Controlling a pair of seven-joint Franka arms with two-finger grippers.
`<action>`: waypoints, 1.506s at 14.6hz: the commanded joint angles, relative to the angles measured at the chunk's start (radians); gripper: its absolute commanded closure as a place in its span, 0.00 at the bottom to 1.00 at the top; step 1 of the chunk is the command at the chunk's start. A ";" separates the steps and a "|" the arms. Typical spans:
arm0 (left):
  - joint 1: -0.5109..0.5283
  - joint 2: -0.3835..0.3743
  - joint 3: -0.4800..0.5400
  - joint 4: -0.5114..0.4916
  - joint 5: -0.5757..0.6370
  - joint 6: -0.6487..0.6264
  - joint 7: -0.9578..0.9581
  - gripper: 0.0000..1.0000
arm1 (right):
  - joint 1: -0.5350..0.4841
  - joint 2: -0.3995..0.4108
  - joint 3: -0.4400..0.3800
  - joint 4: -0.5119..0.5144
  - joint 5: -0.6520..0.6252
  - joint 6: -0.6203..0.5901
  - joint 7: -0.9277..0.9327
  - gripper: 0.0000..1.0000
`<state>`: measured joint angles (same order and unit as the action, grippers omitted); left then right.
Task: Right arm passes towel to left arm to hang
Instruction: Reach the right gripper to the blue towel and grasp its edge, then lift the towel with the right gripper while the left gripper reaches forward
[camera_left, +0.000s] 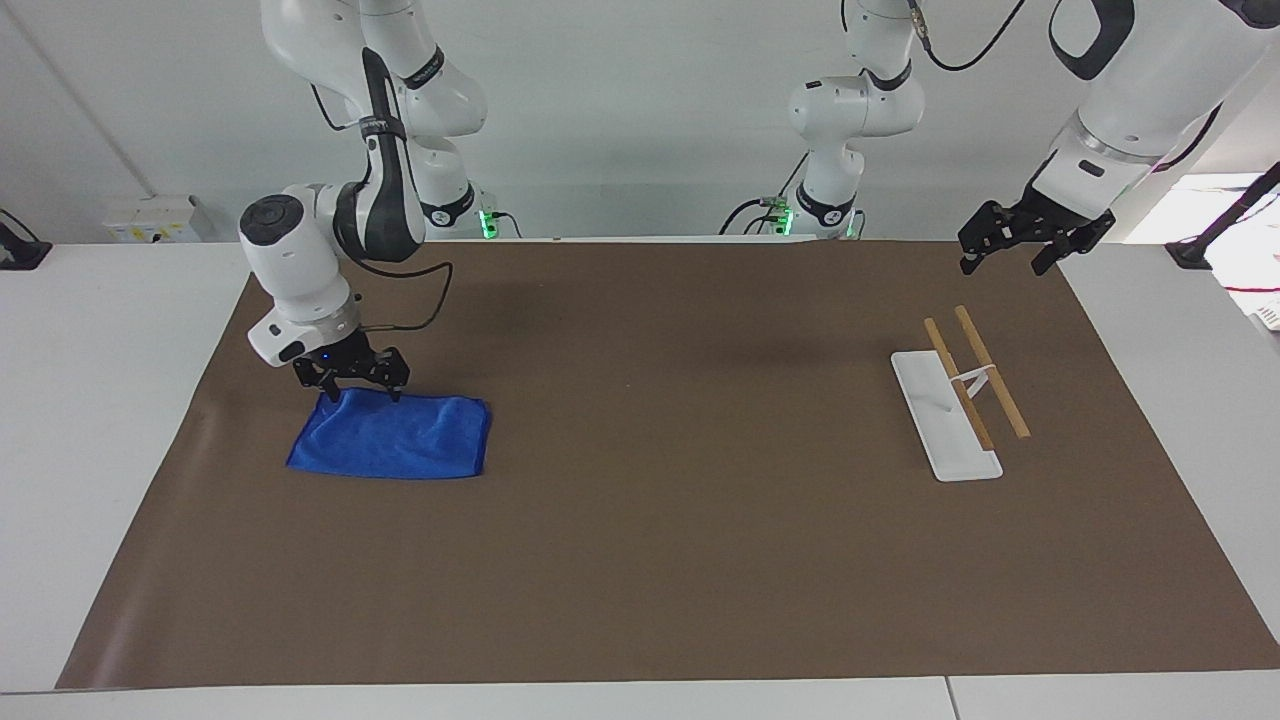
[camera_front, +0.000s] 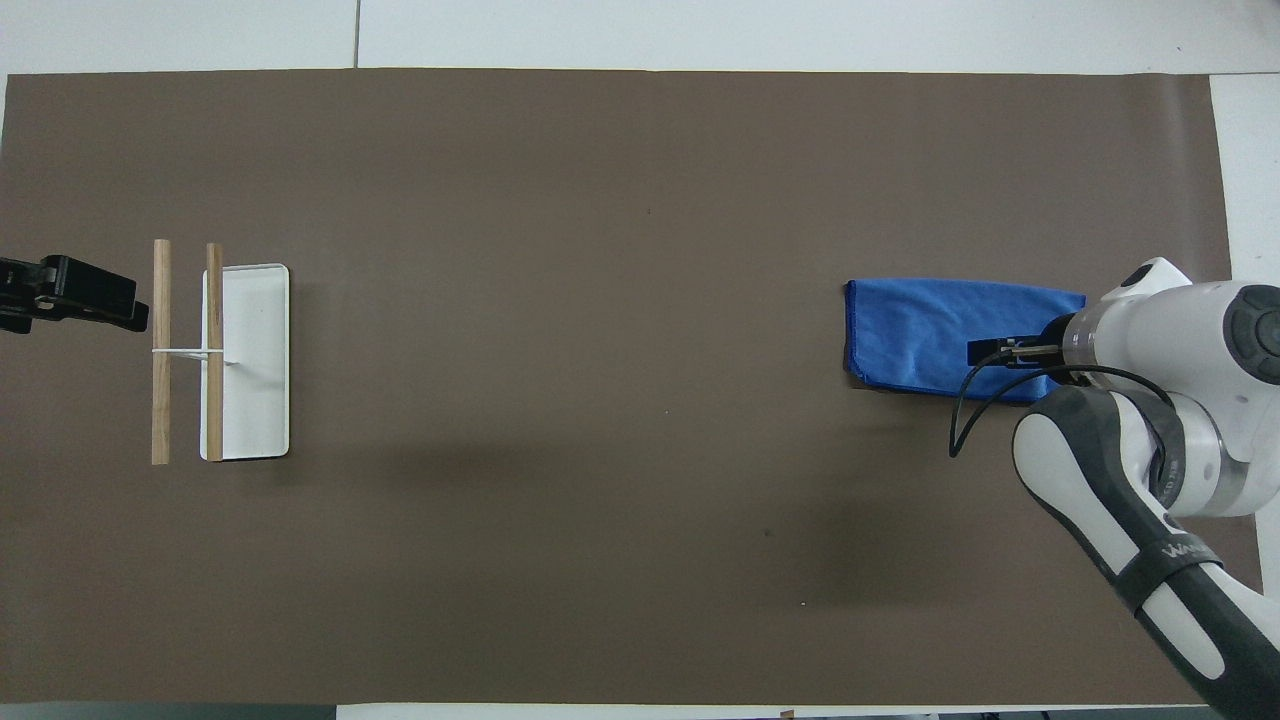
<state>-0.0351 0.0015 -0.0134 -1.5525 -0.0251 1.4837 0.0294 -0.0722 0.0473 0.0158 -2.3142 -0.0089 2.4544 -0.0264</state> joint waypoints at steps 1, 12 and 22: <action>0.003 -0.034 0.006 -0.038 0.017 0.004 0.004 0.00 | -0.018 0.031 0.006 -0.016 0.018 0.058 -0.030 0.00; -0.011 -0.037 0.004 -0.038 0.017 0.009 0.001 0.00 | -0.046 0.100 0.007 -0.053 0.030 0.155 -0.017 1.00; -0.002 -0.044 0.006 -0.041 0.016 0.003 0.001 0.00 | 0.026 0.002 0.027 0.287 0.038 -0.406 0.085 1.00</action>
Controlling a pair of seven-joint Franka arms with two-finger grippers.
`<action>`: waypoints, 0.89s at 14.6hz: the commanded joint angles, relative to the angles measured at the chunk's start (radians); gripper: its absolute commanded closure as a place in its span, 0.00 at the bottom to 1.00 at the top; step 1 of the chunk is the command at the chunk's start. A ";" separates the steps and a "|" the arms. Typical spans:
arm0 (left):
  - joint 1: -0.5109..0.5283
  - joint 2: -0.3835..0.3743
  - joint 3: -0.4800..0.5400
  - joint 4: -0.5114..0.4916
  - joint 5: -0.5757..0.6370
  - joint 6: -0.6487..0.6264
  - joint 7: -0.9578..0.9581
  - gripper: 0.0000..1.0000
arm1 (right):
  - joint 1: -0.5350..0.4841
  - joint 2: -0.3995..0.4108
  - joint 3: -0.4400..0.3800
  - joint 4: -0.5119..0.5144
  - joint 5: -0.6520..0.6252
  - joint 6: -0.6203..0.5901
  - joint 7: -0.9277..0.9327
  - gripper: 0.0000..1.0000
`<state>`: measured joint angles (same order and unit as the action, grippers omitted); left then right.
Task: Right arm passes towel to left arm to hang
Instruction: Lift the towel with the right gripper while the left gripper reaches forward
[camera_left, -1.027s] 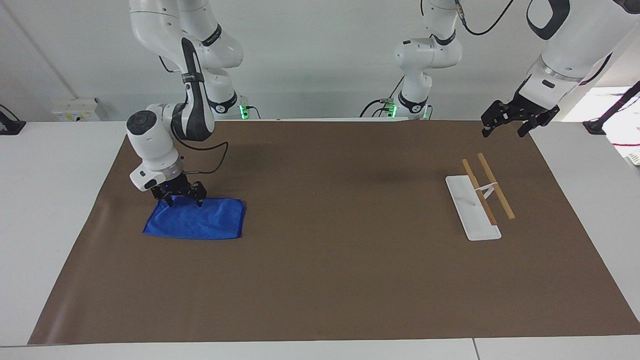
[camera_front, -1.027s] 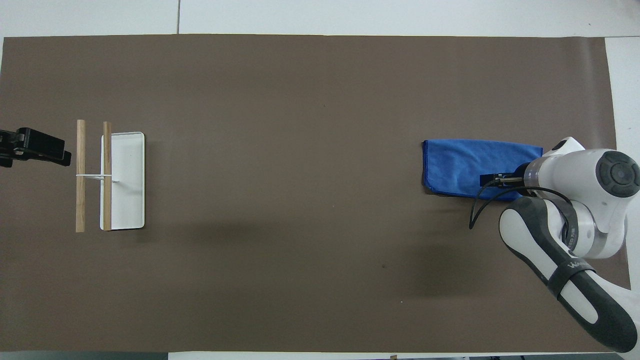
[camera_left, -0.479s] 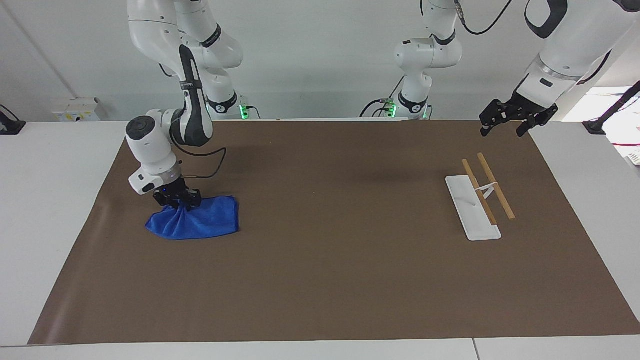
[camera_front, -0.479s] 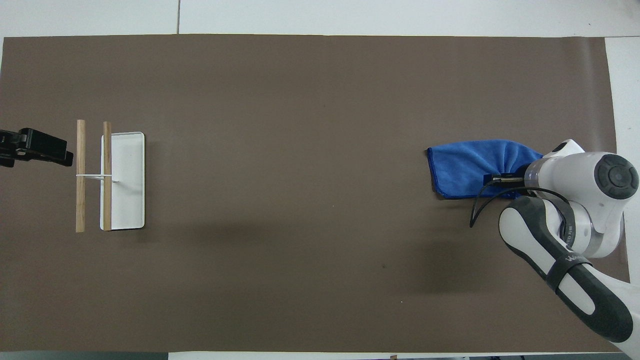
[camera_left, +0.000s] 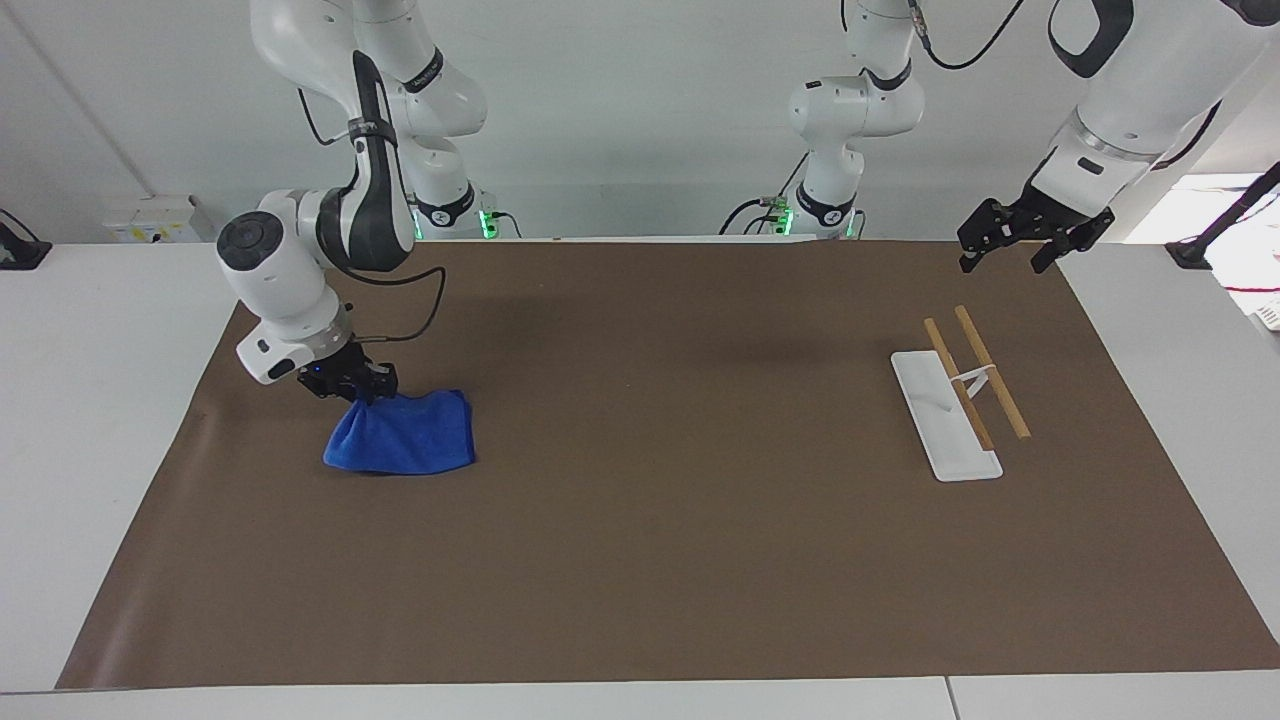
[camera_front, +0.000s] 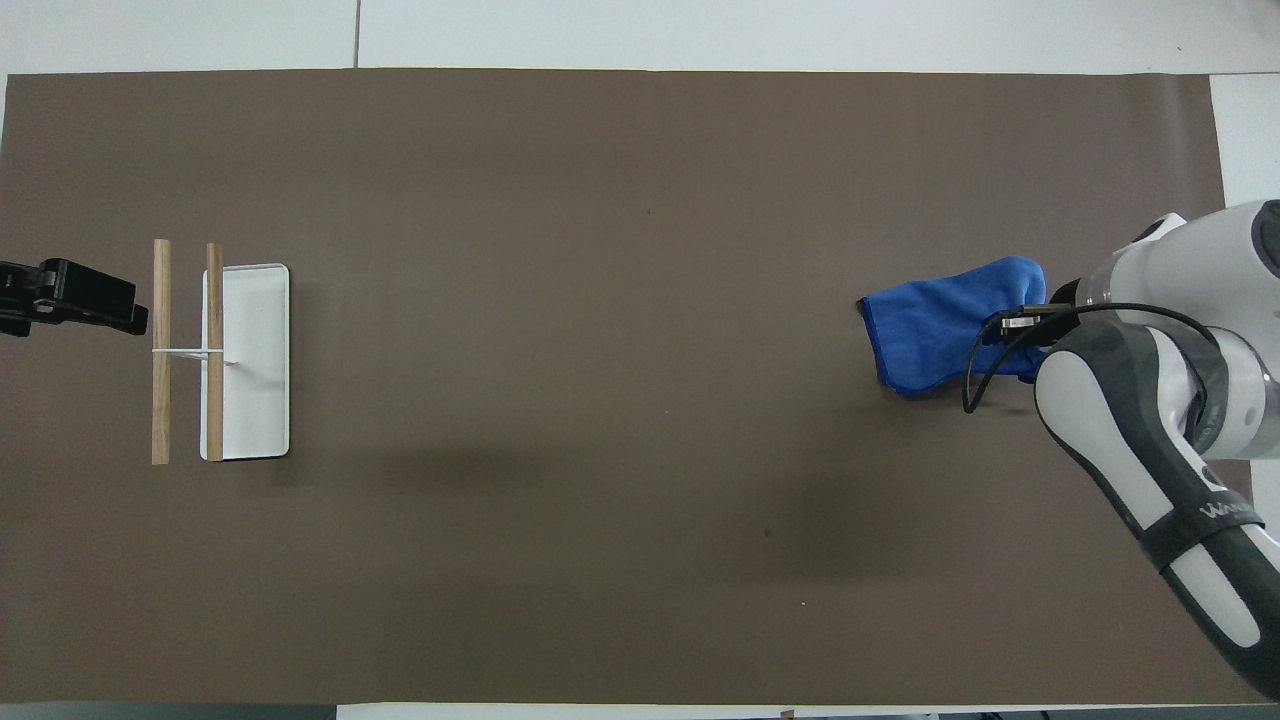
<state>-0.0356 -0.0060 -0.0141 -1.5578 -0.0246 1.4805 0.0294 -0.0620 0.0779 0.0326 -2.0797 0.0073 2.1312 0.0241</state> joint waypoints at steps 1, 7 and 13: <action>0.002 -0.037 0.006 -0.037 0.015 0.010 0.003 0.00 | 0.024 -0.039 0.010 0.081 0.023 -0.126 0.046 1.00; -0.009 -0.052 0.006 -0.062 0.015 0.004 -0.002 0.00 | 0.039 -0.053 0.075 0.303 0.310 -0.333 0.333 1.00; -0.015 -0.051 -0.004 -0.071 0.009 0.033 -0.064 0.00 | 0.114 -0.050 0.127 0.277 0.575 -0.139 0.681 1.00</action>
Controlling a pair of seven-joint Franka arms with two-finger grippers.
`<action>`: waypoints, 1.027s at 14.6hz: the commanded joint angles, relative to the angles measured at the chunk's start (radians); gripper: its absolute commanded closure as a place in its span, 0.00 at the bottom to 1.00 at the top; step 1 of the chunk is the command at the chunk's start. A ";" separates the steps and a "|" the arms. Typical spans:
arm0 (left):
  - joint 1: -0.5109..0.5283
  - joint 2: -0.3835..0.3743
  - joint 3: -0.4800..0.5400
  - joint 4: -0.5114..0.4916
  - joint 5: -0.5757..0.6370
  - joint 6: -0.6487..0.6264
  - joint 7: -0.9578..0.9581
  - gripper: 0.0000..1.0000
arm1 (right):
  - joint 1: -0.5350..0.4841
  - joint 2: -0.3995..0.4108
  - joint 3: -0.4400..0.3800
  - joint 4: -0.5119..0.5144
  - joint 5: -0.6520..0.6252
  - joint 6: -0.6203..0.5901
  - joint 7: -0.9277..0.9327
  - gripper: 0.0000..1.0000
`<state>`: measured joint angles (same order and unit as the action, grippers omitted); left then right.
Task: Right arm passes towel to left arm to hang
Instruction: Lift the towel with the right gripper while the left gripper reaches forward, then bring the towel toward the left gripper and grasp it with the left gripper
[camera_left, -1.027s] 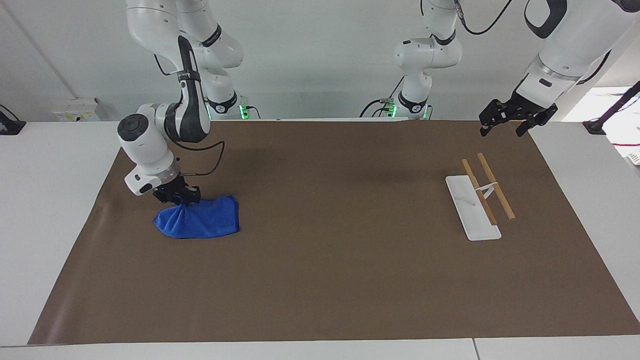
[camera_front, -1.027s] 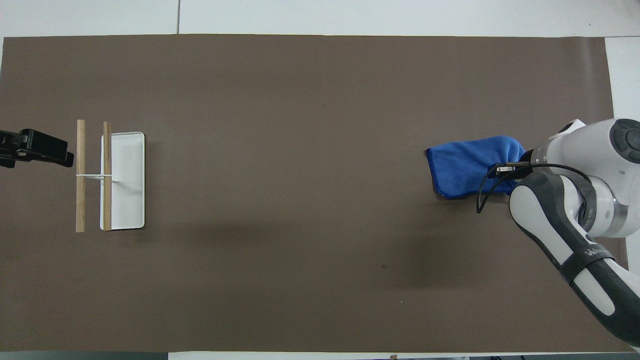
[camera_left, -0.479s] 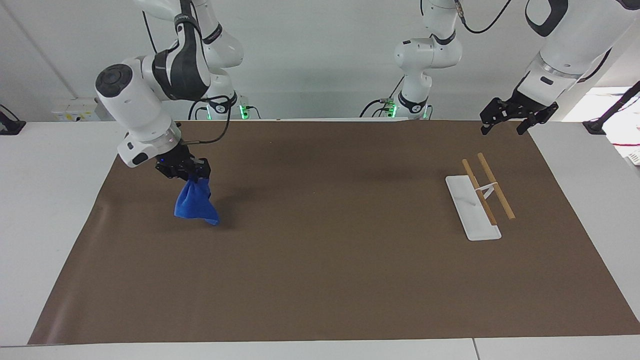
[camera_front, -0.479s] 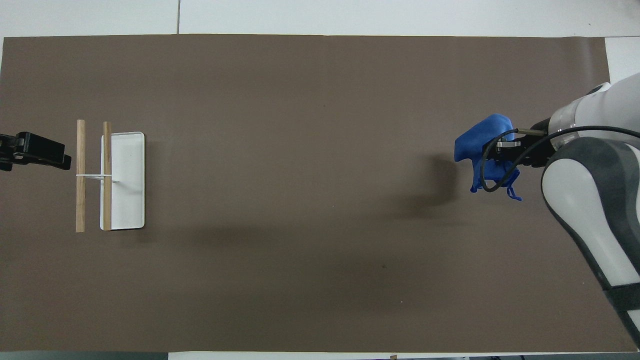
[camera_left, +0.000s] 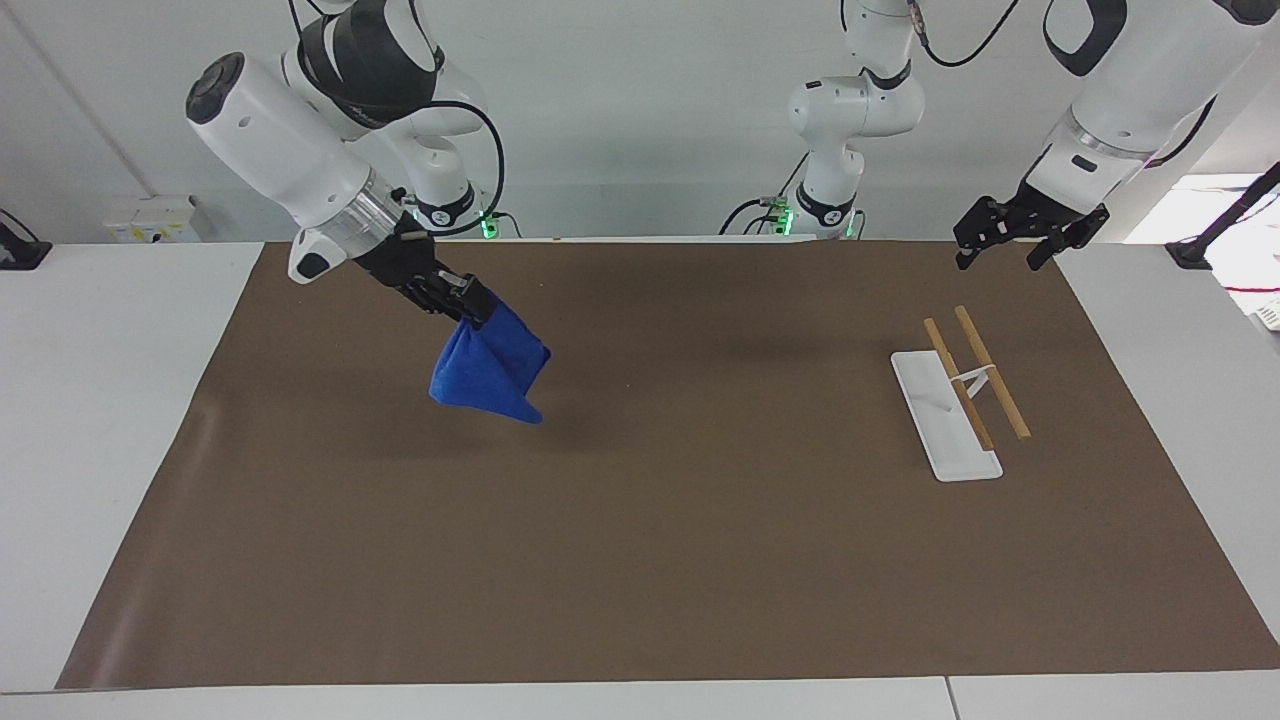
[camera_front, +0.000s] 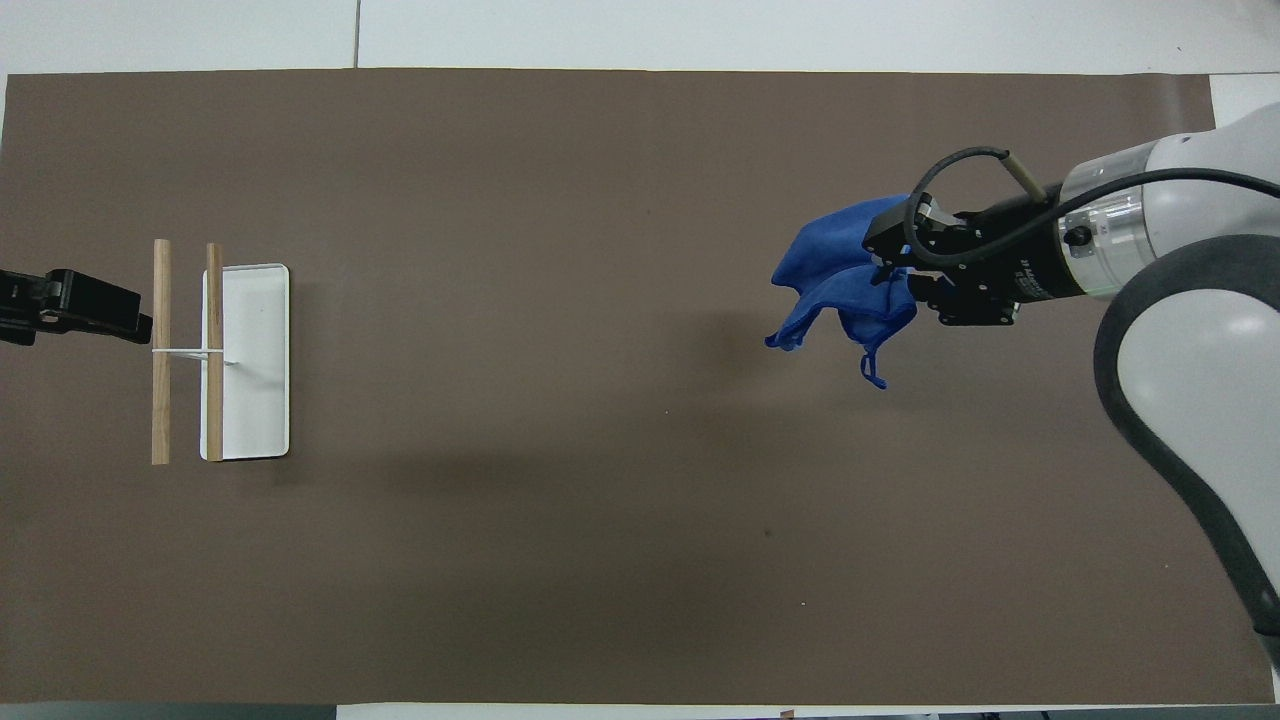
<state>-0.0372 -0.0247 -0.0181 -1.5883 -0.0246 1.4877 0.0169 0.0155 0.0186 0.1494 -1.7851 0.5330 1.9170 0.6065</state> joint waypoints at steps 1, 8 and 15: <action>-0.015 -0.034 -0.003 -0.042 0.006 0.025 -0.092 0.00 | 0.072 0.010 0.009 -0.025 0.085 0.129 0.164 1.00; -0.139 -0.060 -0.013 -0.185 -0.136 0.152 -0.619 0.00 | 0.263 0.044 0.009 -0.051 0.352 0.488 0.496 1.00; -0.280 -0.060 -0.013 -0.246 -0.225 0.368 -1.422 0.00 | 0.398 0.072 0.009 -0.051 0.525 0.766 0.665 1.00</action>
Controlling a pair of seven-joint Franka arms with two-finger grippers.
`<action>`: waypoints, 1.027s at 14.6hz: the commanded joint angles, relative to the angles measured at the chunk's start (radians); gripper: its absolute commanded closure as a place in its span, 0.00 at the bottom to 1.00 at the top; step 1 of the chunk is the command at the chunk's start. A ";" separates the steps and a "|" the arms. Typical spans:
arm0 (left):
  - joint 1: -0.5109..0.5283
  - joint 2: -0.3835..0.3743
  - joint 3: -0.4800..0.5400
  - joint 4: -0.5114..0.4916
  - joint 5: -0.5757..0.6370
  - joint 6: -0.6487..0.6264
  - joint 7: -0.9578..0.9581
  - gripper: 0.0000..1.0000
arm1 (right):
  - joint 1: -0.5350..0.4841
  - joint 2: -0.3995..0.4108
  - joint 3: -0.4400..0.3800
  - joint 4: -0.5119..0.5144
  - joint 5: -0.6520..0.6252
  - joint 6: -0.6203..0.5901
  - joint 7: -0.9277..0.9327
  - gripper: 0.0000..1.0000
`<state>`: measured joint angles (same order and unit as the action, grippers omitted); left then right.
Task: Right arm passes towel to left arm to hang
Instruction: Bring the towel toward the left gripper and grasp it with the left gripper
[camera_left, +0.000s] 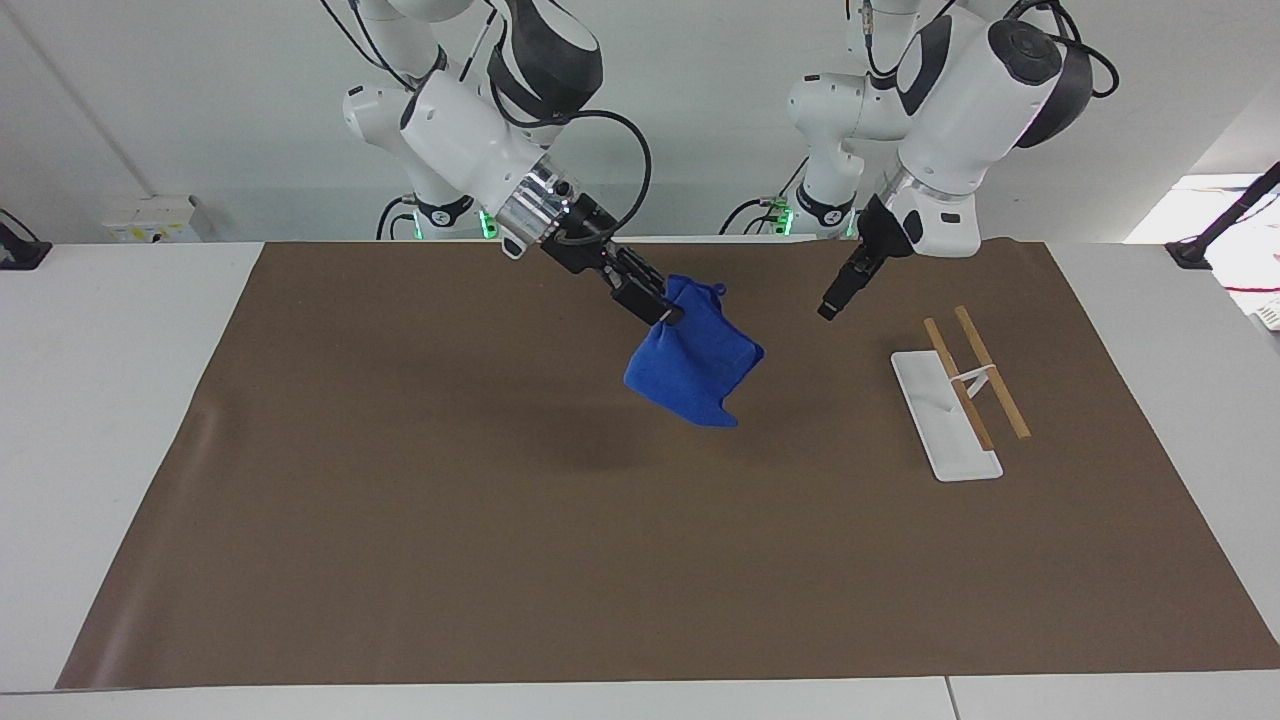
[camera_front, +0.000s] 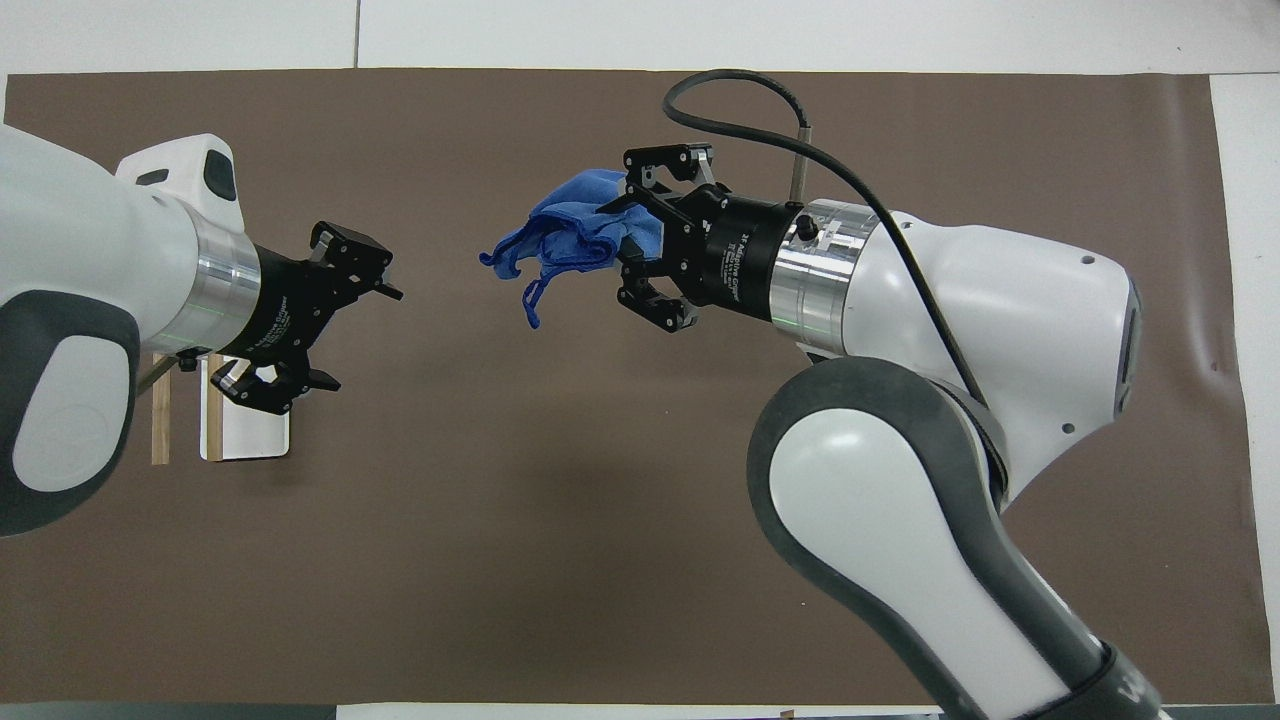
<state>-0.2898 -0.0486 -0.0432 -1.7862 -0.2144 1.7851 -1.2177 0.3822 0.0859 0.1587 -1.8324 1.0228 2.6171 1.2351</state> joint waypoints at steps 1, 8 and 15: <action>-0.037 -0.036 0.013 -0.054 -0.052 0.118 -0.279 0.00 | 0.038 0.005 -0.001 -0.004 0.036 0.081 0.040 1.00; -0.097 0.039 0.014 -0.053 -0.166 0.373 -0.587 0.00 | 0.061 0.005 0.001 -0.005 0.036 0.087 0.041 1.00; -0.106 0.084 0.013 -0.062 -0.166 0.421 -0.595 0.04 | 0.079 0.006 0.001 -0.005 0.036 0.121 0.043 1.00</action>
<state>-0.3824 0.0427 -0.0428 -1.8286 -0.3641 2.1749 -1.8034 0.4518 0.0931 0.1587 -1.8330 1.0392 2.7011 1.2696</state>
